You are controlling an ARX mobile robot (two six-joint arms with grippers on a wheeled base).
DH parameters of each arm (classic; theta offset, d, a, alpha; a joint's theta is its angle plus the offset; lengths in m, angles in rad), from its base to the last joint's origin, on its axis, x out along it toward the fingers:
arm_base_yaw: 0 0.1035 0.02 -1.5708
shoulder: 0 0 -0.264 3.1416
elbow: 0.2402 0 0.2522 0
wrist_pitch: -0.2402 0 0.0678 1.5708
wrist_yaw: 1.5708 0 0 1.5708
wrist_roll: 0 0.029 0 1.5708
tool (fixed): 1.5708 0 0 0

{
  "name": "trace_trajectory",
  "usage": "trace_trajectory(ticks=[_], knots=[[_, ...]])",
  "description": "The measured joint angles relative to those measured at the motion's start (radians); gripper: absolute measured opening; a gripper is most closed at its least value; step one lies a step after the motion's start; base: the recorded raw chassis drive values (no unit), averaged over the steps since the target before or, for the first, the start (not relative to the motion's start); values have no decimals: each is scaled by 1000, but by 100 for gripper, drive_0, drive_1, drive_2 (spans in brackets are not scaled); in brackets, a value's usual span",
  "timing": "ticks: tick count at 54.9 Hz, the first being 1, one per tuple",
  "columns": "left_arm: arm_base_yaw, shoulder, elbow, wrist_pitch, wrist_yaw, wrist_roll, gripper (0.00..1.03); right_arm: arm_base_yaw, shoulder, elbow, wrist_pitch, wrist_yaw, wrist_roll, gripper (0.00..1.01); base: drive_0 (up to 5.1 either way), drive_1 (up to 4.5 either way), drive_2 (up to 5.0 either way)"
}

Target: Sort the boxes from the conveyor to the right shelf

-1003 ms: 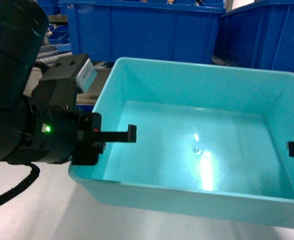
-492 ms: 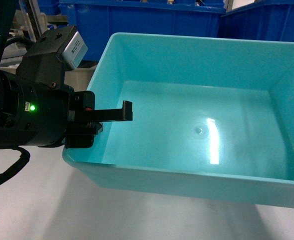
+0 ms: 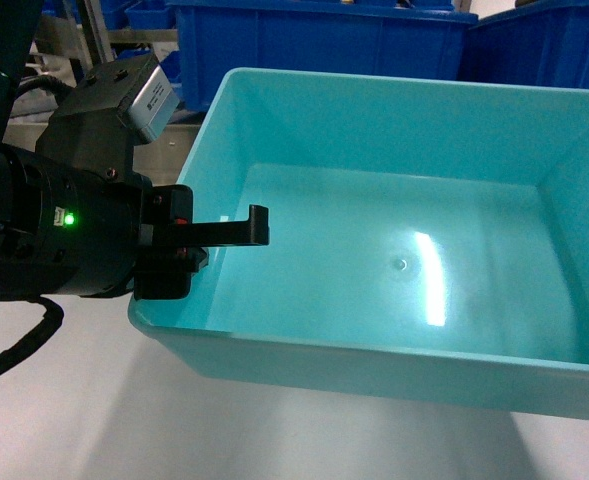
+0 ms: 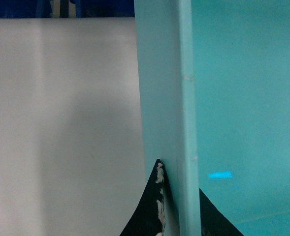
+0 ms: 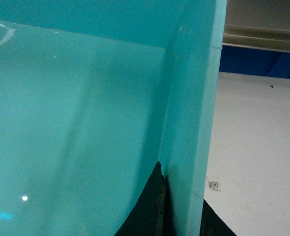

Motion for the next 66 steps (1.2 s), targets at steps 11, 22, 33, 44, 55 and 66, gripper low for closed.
trace_trajectory(ticks=[11,22,33,44,55,66], knots=[[0,0,0,-2,0,0,2,0,-1,-1,0,0,0,2,-470,105,372],[0,0,0,2,0,0,2,0,-1,-1,2,0,0,2,-470,105,372],[0,0,0,0,1,0,2,0,-1,-1,2,0,0,2,-491,205,278],[0,0,0,1,1,0,2,0,-1,-1,2,0,0,2,-498,246,246],[0,0,0,0,1,0,2,0,-1,-1,3,0,0,2,-494,252,252],[0,0,0,1,1,0,2,0,0,-1,2,0,0,2,-500,238,238]])
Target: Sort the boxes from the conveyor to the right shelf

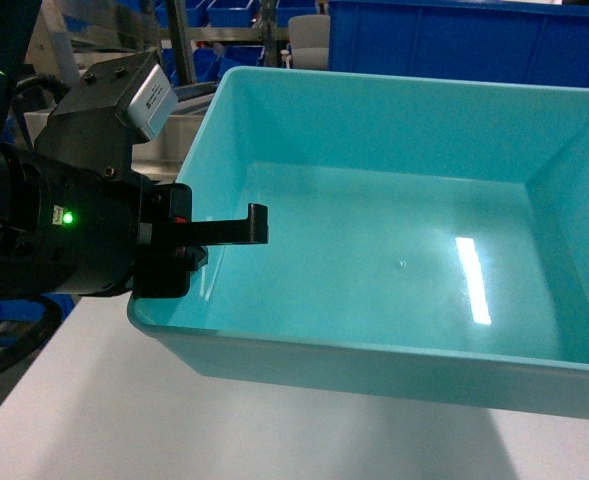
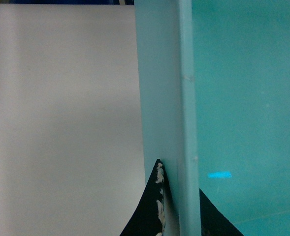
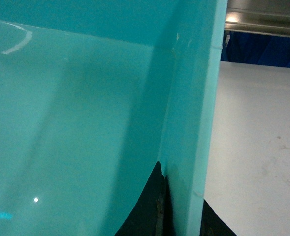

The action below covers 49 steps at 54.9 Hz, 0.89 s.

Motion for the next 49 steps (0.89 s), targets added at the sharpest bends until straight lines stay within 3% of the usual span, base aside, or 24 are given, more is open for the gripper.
trace_trajectory(ticks=[49], knots=[[0,0,-1,2,0,0,2,0,1,0,2,0,0,2,-484,150,337]])
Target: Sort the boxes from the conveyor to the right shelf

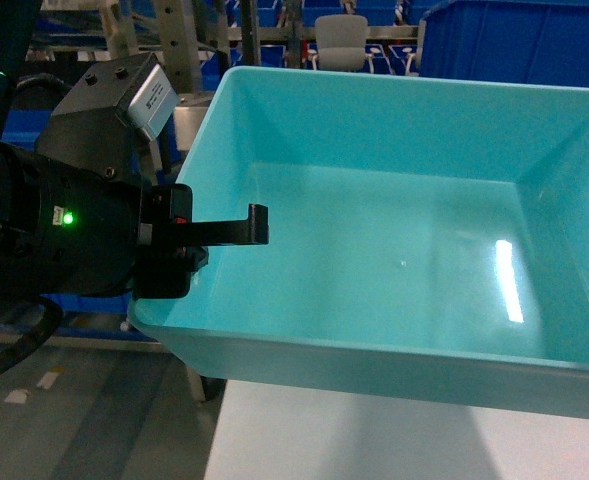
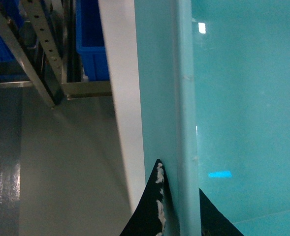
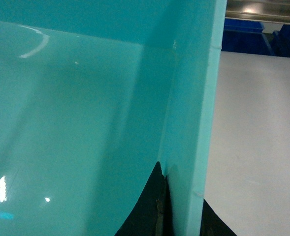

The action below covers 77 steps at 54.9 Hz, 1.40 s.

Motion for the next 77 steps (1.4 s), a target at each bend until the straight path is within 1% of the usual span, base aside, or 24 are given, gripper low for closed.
trace_trajectory(ticks=[77], knots=[[0,0,0,-1,0,0,2,0,-1,0,0,0,0,2,-497,239,251]])
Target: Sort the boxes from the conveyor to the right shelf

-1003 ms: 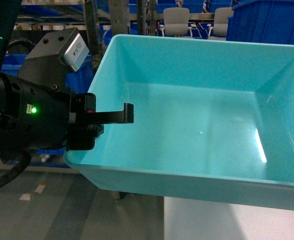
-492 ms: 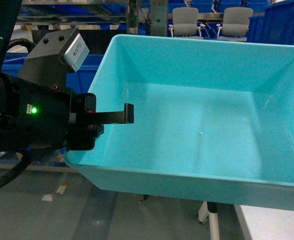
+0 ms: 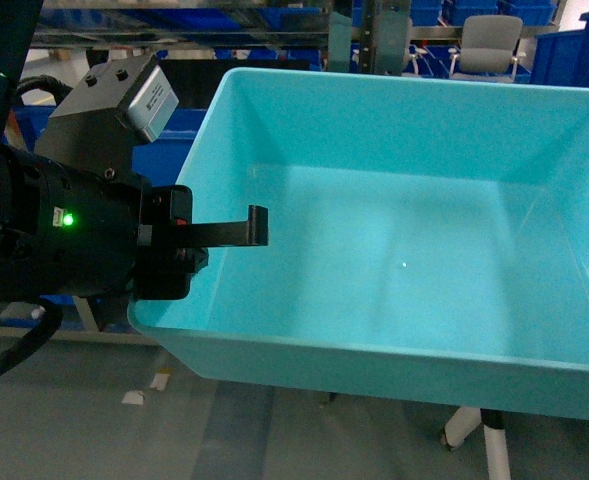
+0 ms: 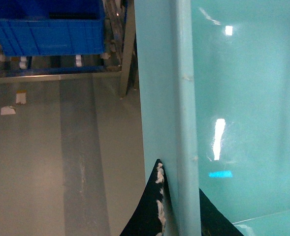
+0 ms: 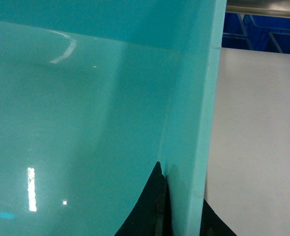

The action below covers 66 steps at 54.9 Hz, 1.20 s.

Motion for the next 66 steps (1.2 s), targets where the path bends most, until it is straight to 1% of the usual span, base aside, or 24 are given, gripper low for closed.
trace_trajectory(ticks=[66], knots=[[0,0,0,2,0,0,2,0,0,0,0,0,0,2,-499,246,246]])
